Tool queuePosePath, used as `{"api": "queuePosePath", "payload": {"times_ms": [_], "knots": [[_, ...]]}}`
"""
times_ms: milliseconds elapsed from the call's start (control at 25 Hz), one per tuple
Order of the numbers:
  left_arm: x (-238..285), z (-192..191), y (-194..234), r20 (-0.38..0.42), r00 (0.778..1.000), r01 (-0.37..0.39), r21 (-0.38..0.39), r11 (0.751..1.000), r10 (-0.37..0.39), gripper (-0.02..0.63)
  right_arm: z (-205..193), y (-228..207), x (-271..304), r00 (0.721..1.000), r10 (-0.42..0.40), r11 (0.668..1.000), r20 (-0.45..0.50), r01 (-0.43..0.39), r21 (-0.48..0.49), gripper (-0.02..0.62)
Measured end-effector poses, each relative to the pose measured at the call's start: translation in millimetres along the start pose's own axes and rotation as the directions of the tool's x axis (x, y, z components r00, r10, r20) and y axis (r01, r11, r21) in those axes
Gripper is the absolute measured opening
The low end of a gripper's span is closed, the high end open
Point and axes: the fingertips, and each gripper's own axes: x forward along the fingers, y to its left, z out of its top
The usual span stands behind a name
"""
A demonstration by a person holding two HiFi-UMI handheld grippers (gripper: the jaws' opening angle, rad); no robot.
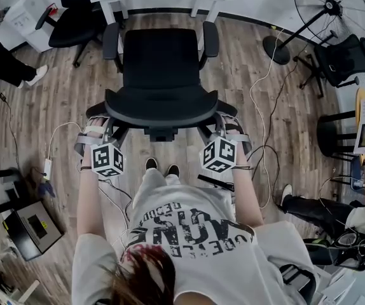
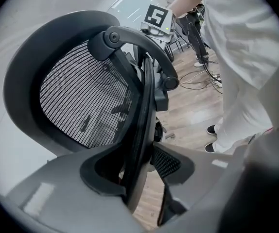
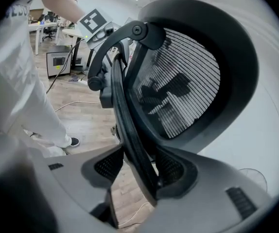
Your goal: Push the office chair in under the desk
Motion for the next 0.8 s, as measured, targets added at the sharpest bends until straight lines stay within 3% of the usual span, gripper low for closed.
{"api": "queuePosePath", "payload": {"times_ms": [800], "knots": [[22.3,-47.6,42.0,0.026,0.999,0.024,0.025,0.999,-0.025,0.193,37.8,-19.6,40.2,0.997,0.010,0.996,-0.070,-0.003,0.094,0.195]]}}
